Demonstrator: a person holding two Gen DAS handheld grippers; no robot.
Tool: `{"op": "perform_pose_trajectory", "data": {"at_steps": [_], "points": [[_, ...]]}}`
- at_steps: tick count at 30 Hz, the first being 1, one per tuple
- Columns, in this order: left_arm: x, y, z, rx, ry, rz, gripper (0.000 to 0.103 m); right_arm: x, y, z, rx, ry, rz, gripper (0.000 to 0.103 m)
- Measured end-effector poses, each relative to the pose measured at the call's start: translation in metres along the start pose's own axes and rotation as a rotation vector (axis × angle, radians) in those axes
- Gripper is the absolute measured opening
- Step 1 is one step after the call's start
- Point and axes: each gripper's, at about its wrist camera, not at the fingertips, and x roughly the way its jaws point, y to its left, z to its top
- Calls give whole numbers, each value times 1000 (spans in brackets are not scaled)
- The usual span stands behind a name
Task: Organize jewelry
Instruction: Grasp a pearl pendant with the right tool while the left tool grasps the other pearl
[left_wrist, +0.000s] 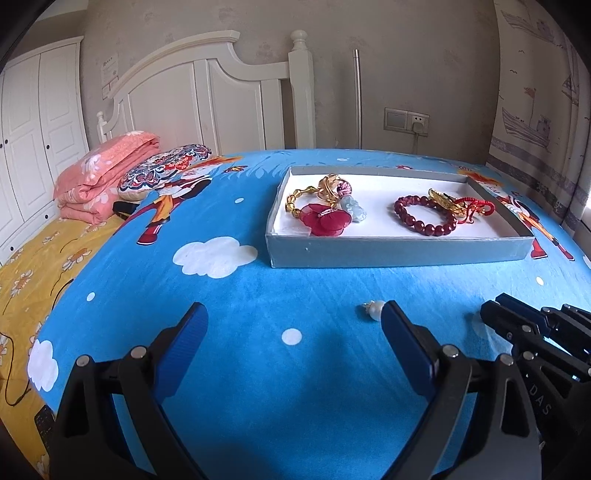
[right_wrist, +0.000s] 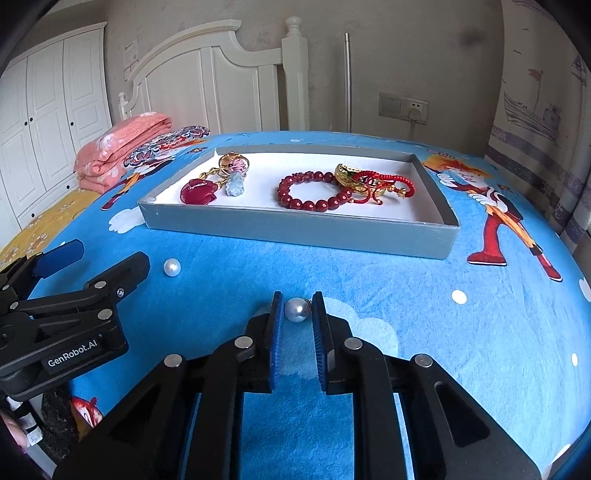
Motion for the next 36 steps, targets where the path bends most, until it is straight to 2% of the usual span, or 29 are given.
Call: {"op": "perform_pose_trajectory", "data": {"at_steps": [3, 10, 14, 17, 20, 22, 24, 26, 29, 36], "points": [[-2, -10, 4, 12, 2, -8, 92, -7, -9, 0, 23, -18, -7, 16], [14, -37, 16, 36, 63, 15, 89, -14, -16, -2, 31, -36, -2, 16], [23, -53, 20, 91, 85, 64, 87, -16, -19, -3, 40, -43, 11, 16], [34, -58, 20, 123, 150, 78, 75, -19, -21, -4, 46, -49, 18, 16], [35, -57, 19, 114, 144, 69, 68, -21, -23, -4, 50, -53, 21, 16], [35, -58, 16, 131, 128, 64, 53, -22, -22, -4, 47, -55, 22, 16], [34, -60, 14, 148, 116, 62, 25, -22, -20, -4, 41, -55, 22, 16], [34, -58, 13, 146, 115, 56, 14, -22, -17, -4, 35, -55, 23, 16], [32, -52, 13, 120, 103, 35, 14, -22, -13, -5, 23, -54, 22, 16], [13, -47, 5, 111, 20, 9, 13, -26, -2, -8, 0, -62, 28, 16]]}}
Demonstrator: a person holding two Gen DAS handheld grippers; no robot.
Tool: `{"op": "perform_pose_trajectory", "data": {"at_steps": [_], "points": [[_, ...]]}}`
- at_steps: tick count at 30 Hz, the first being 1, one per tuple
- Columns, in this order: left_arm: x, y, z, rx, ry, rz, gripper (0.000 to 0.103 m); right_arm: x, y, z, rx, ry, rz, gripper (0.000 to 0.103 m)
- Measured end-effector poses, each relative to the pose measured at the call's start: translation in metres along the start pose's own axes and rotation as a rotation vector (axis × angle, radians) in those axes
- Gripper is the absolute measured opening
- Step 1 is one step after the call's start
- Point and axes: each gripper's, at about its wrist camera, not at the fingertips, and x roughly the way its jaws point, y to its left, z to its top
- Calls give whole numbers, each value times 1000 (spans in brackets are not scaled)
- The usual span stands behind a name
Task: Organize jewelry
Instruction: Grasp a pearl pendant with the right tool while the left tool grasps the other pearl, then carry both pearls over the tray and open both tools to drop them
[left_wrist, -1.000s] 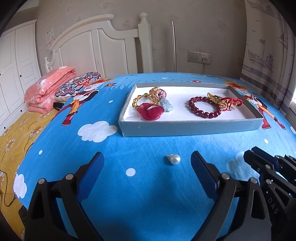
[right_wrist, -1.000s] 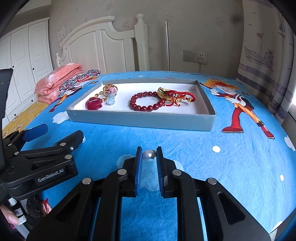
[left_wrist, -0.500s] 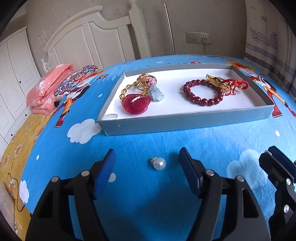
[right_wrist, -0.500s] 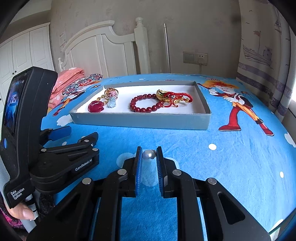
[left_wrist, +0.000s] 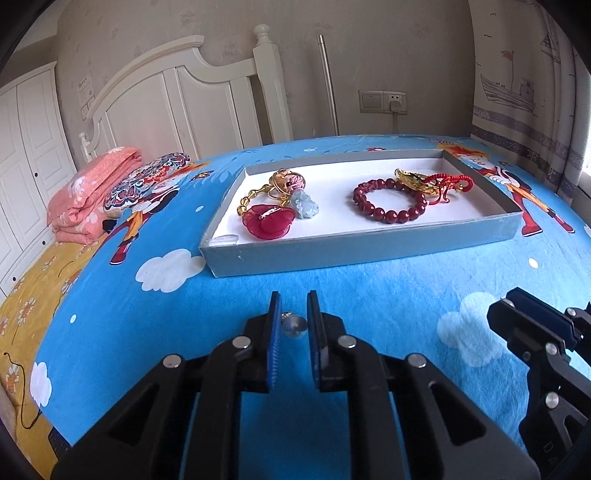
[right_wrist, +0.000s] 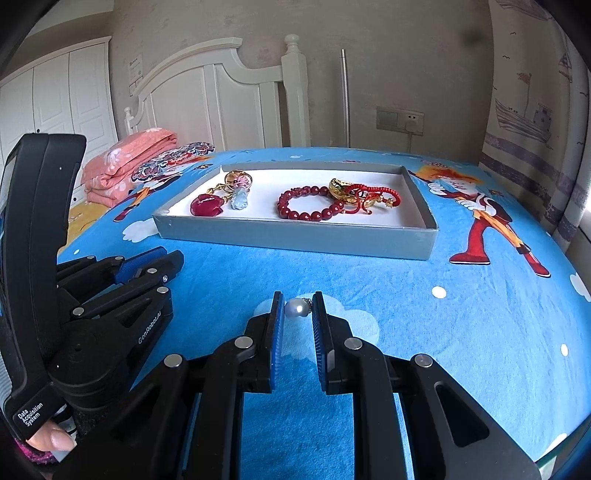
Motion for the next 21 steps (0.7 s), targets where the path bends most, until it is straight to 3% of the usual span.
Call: {"op": "perform_pose_trajectory", "data": {"at_steps": [12, 21], "points": [[-32, 19, -17, -65, -105, 11, 13, -10, 17, -4, -29, -34, -2, 16], [-33, 22, -18, -67, -103, 8, 14, -10, 15, -1, -21, -40, -5, 16]]}}
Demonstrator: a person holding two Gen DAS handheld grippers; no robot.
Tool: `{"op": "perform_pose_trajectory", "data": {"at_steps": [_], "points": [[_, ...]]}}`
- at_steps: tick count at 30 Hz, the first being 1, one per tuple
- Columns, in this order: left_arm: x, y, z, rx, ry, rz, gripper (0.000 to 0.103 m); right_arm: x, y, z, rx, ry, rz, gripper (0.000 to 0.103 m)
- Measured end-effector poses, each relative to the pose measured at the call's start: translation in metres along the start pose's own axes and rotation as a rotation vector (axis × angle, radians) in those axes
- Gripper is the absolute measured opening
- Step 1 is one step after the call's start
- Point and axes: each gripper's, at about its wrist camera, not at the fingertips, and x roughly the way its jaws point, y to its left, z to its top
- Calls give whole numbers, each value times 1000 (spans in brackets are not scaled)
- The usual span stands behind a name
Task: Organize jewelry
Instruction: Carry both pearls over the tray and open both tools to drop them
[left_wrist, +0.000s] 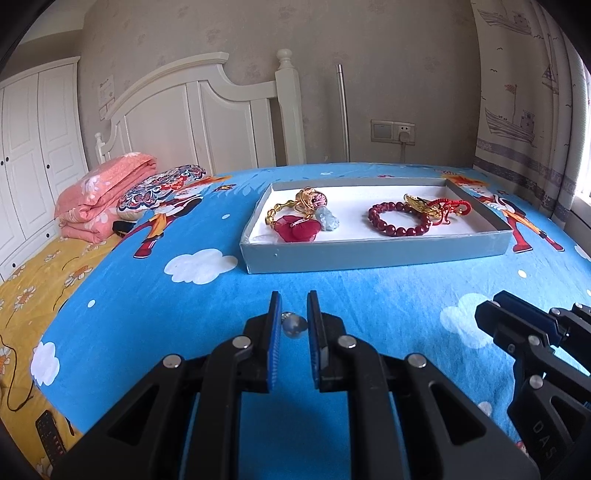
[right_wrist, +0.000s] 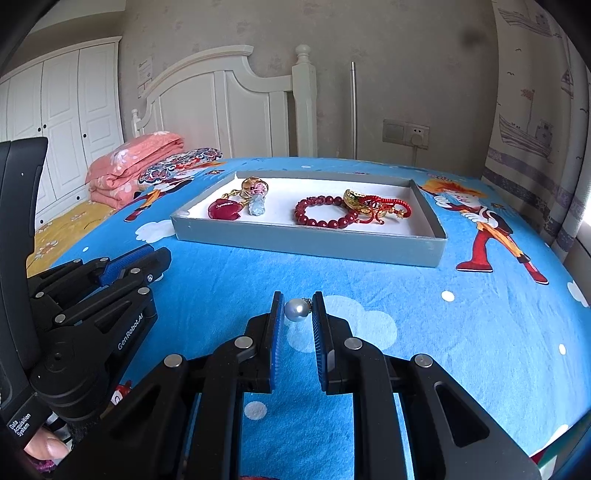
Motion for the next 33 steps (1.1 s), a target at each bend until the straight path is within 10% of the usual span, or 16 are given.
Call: {"op": "perform_pose_trajectory", "data": {"at_steps": [21, 33], "points": [[12, 3, 20, -24, 13, -40, 14, 18, -9, 33, 16, -2, 12, 16], [62, -10, 93, -13, 45, -54, 14, 63, -36, 103, 31, 11, -48, 16]]}}
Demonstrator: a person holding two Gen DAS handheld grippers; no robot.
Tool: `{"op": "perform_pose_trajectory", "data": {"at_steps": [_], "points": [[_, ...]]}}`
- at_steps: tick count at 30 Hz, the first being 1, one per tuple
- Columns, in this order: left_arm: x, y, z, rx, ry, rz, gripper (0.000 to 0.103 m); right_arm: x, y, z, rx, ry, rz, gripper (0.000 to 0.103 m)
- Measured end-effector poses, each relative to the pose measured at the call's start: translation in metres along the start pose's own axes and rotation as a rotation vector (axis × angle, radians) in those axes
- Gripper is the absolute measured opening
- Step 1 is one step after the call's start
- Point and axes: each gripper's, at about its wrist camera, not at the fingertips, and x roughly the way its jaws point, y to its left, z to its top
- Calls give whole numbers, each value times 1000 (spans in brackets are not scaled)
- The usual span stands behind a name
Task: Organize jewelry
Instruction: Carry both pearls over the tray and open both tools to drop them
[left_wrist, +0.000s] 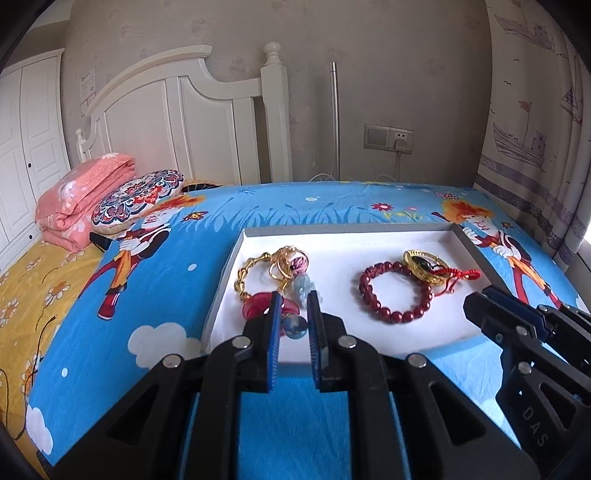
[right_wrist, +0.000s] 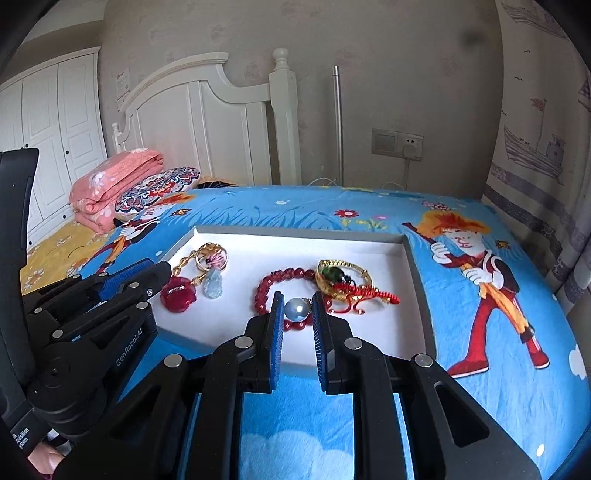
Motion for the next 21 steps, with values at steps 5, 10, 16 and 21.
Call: {"op": "perform_pose_trajectory", "data": {"at_steps": [5, 10, 16, 21], "points": [[34, -9, 30, -19, 11, 17, 14, 25, -11, 18, -4, 14, -32, 16], [59, -10, 43, -20, 25, 46, 14, 44, -18, 18, 0, 50, -45, 16], [72, -9, 42, -17, 46, 48, 14, 53, -14, 15, -19, 71, -41, 16], [77, -7, 38, -20, 59, 52, 14, 60, -12, 15, -18, 79, -57, 16]]}}
